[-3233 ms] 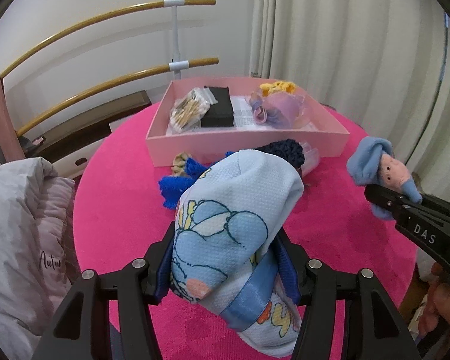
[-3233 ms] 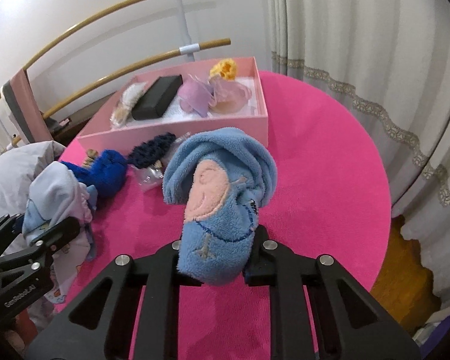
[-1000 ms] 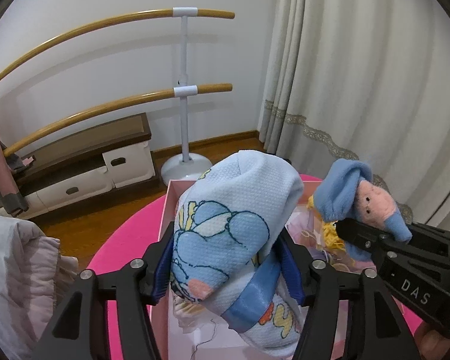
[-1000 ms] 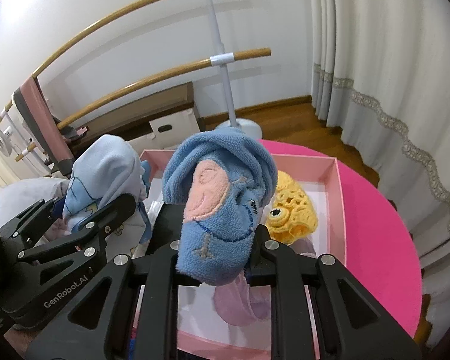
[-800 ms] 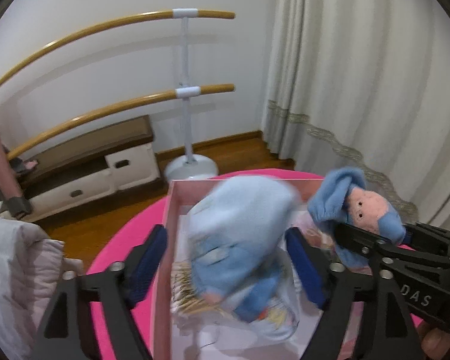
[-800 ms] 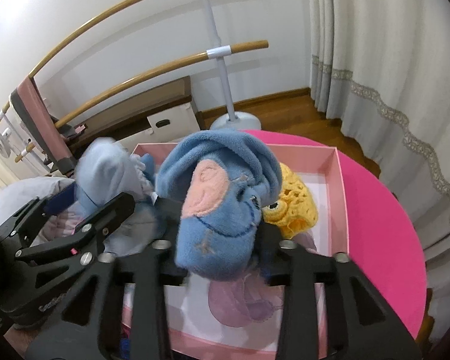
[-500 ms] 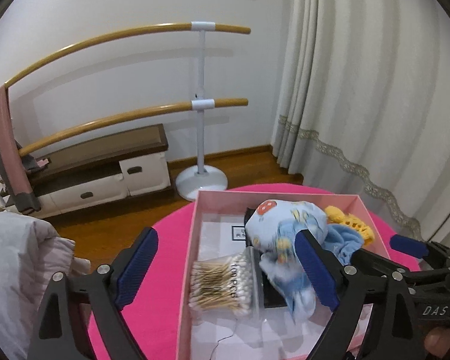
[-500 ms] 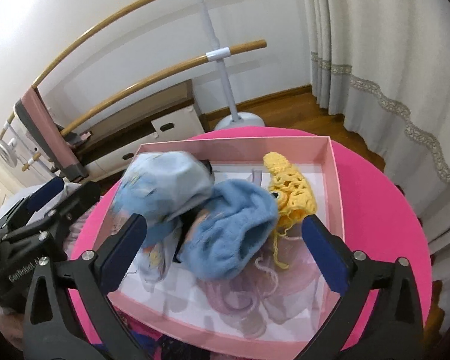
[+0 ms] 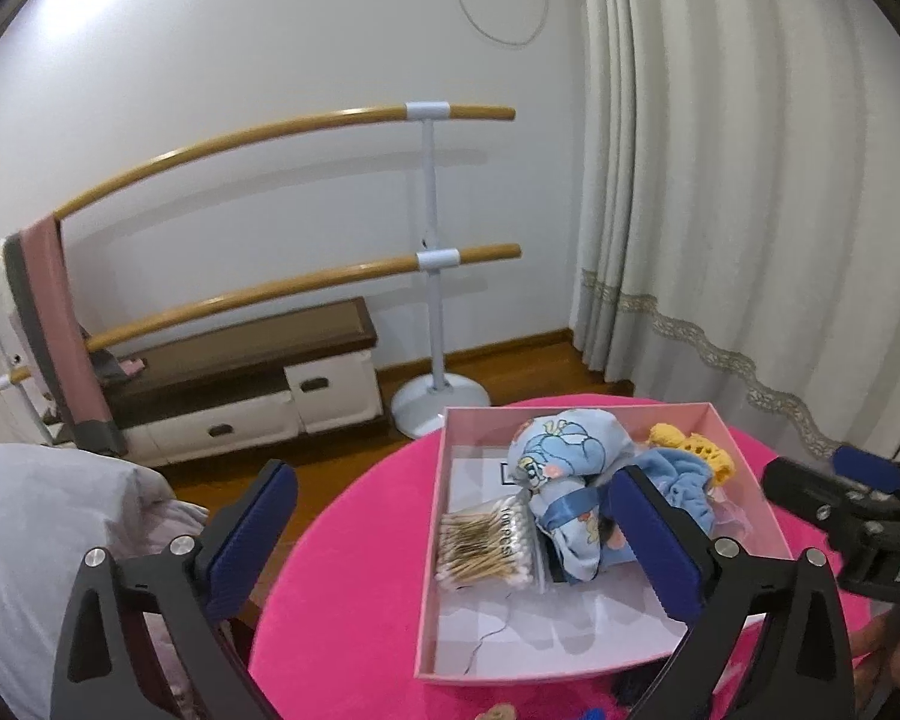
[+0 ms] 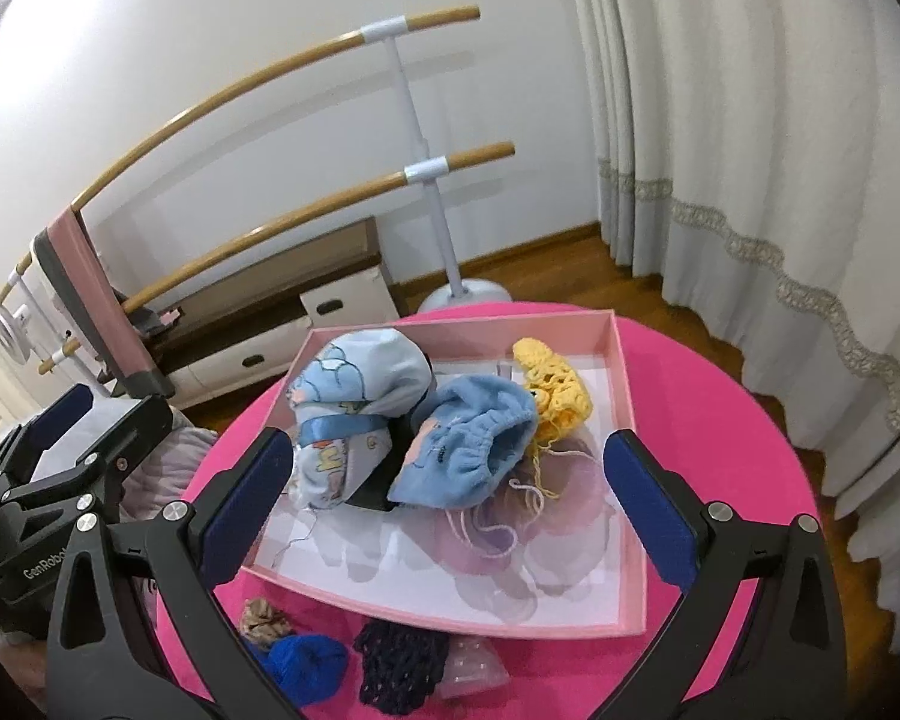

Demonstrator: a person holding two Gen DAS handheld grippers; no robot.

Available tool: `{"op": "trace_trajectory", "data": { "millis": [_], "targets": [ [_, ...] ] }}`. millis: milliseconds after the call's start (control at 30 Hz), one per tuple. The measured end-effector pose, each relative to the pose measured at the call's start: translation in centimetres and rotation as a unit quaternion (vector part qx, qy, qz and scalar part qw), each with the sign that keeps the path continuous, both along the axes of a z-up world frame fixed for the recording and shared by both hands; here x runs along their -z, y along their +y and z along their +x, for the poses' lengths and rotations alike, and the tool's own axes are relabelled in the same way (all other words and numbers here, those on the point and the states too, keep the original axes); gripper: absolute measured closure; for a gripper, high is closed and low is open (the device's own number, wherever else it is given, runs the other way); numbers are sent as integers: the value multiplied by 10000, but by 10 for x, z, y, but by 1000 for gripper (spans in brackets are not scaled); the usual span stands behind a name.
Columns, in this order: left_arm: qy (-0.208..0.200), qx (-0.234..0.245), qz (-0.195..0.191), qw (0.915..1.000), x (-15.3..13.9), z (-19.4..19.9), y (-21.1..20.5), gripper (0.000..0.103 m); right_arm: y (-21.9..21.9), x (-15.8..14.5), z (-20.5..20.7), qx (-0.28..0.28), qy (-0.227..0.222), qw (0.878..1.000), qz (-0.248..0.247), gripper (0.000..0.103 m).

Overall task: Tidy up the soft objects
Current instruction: 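Withdraw both tools from the box back toward the remaining items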

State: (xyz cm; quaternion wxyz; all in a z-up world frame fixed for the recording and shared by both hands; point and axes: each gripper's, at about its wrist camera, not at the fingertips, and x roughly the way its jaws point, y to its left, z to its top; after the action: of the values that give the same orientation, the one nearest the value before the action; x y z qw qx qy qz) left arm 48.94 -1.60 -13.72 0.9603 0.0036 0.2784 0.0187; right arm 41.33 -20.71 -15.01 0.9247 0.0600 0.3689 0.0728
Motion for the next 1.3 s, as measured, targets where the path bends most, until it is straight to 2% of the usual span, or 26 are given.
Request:
{"op": "trace_trajectory", "data": {
  "millis": [367,867,1300],
  "targets": [
    [-188,121,3,9997,-19,-79,-3,0,-4,-37,-71,173,-669,9974,-200,0],
    [-364,158,-38,9992,-46,-178,-4,0,-9,-51,-162,364,-1003,9943,-60,0],
    [-450,127,-58,9989,-53,-265,6,0,-3,-58,-224,529,-1234,9909,-65,0]
  ]
}}
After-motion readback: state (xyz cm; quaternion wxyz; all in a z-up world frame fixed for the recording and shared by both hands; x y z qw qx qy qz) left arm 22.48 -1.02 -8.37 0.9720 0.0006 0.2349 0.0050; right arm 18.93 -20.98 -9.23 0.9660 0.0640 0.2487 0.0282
